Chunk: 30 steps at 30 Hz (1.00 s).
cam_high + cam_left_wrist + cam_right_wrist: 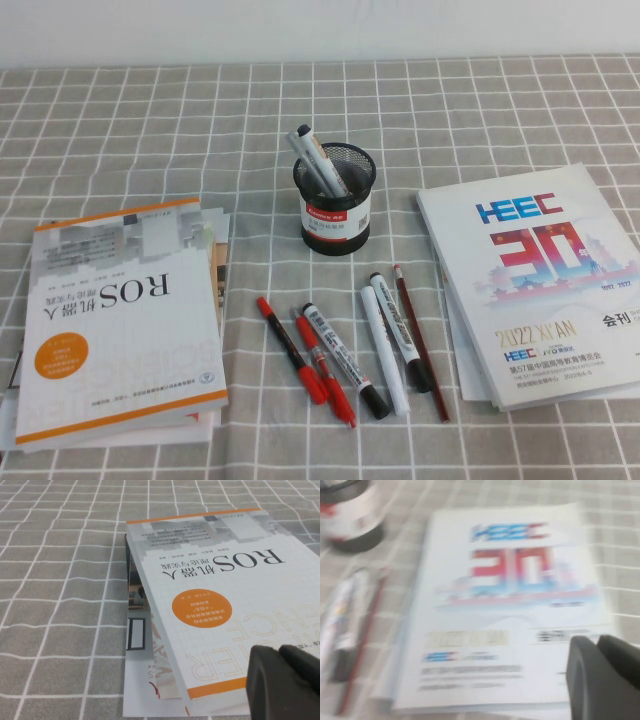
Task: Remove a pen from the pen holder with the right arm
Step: 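Take a marker out of the pen holder and lay it on the table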
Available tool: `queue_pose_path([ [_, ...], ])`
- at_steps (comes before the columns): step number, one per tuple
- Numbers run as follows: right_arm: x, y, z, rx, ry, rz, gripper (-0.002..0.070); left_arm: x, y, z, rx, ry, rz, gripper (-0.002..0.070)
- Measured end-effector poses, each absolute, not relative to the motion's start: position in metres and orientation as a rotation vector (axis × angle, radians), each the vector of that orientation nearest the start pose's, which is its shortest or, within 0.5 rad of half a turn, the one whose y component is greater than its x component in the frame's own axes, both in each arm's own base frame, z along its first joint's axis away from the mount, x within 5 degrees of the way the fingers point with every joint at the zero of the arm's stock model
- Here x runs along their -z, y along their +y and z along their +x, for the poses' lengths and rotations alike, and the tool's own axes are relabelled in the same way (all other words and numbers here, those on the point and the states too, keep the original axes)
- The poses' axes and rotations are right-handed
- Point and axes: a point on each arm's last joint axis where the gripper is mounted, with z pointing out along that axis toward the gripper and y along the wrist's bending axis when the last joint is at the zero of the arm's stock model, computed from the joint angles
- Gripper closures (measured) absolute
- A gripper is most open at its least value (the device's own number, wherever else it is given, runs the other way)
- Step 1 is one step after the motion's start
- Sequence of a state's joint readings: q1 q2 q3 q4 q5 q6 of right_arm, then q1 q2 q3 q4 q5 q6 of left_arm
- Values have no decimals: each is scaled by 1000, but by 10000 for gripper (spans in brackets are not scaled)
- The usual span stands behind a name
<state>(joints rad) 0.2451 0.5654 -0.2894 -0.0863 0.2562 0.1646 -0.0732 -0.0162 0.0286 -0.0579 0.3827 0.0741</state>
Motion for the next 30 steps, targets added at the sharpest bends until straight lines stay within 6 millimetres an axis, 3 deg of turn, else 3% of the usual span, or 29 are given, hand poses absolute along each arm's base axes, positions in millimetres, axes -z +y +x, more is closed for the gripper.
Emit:
queue_pose_path([
  [5,-203,8,83,-125,1822,-21,689,-170,-6,52,57,1876,103,678],
  [8,-193,4,72,-102,1735,15,689,-170,-6,52,57,1876,103,678],
  [15,-195,2,58,-92,1611,30,689,-170,-6,52,57,1876,103,678],
  [30,-184,3,56,-135,1724,63,689,-170,-6,52,57,1876,103,678],
])
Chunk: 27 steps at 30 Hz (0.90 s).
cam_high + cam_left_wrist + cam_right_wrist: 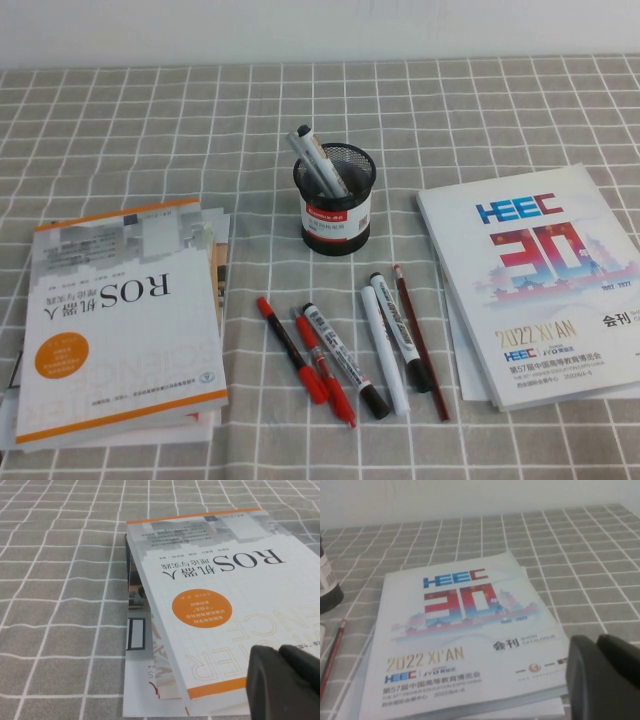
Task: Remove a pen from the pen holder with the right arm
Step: 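Take a marker out of the pen holder and lay it on the table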
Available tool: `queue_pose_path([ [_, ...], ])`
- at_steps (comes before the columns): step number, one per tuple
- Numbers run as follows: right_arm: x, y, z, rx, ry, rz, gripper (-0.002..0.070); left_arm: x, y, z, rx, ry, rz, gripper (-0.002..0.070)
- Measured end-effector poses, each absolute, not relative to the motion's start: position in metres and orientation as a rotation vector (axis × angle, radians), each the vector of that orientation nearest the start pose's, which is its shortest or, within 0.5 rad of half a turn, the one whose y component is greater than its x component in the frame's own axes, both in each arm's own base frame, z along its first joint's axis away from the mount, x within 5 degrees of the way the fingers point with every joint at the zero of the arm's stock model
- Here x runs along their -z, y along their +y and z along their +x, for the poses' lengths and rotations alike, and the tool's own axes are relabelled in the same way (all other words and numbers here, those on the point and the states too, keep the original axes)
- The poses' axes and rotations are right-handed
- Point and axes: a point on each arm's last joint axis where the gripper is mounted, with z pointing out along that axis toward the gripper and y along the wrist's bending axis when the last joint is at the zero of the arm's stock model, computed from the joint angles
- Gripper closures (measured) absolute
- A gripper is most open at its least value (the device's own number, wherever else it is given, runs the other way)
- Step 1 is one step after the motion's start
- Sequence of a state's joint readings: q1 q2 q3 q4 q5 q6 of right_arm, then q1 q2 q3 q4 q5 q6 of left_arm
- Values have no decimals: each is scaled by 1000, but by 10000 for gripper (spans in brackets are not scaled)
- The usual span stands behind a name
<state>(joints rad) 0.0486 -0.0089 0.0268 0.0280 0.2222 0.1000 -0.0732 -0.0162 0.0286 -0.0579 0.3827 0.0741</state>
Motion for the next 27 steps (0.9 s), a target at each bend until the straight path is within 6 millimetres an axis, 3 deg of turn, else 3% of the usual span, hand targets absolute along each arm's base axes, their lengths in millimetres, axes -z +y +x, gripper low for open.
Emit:
queue_pose_path([
  [6,-177,9,54,-138,1811,-51,689,-170,-6,52,57,1876,103,678],
  [12,-169,11,51,-170,1899,-52,689,-170,-6,52,57,1876,103,678],
  [27,-169,12,51,-176,1903,-45,689,-170,-6,52,57,1876,103,678],
])
